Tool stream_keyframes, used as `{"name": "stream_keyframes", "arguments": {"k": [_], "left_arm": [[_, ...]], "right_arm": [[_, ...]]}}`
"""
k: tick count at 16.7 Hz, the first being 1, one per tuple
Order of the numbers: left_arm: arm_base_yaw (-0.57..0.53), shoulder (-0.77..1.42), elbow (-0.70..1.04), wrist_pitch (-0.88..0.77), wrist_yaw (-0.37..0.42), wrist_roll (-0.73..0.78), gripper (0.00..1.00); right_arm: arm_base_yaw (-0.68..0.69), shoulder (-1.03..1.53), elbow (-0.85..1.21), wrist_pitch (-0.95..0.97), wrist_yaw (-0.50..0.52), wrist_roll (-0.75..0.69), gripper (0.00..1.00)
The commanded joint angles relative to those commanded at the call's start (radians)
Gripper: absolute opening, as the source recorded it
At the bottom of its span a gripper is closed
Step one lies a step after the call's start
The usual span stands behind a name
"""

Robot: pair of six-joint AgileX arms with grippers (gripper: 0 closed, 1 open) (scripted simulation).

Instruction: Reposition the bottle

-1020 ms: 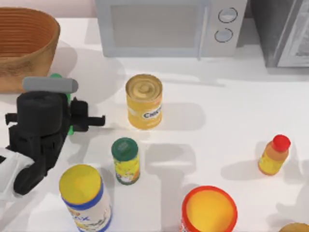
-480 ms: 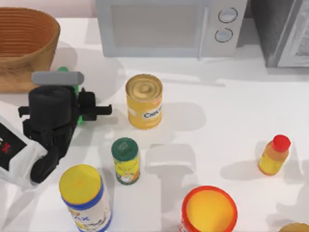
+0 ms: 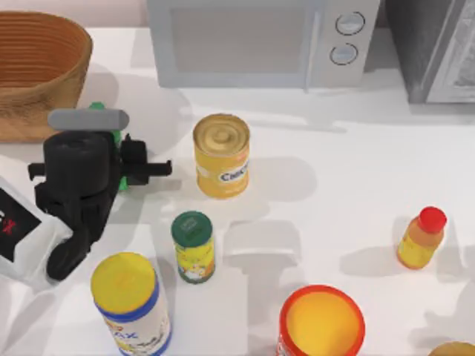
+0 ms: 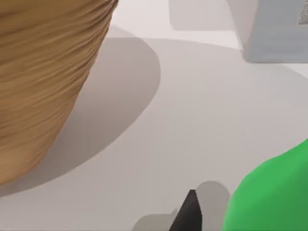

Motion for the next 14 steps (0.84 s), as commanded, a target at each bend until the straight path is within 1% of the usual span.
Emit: {"name": "stream_keyframes", "arguments": {"k": [8,9,14], "left_arm": [[0.0,0.0,0.0,0.0,0.0,0.0,0.98],[0.0,0.0,0.0,0.0,0.0,0.0,1.0],[0.0,0.0,0.0,0.0,0.0,0.0,1.0]], "right_arm": [[0.0,0.0,0.0,0.0,0.0,0.0,1.0],[0.0,0.0,0.0,0.0,0.0,0.0,1.0],[0.0,0.0,0.0,0.0,0.0,0.0,1.0]]}}
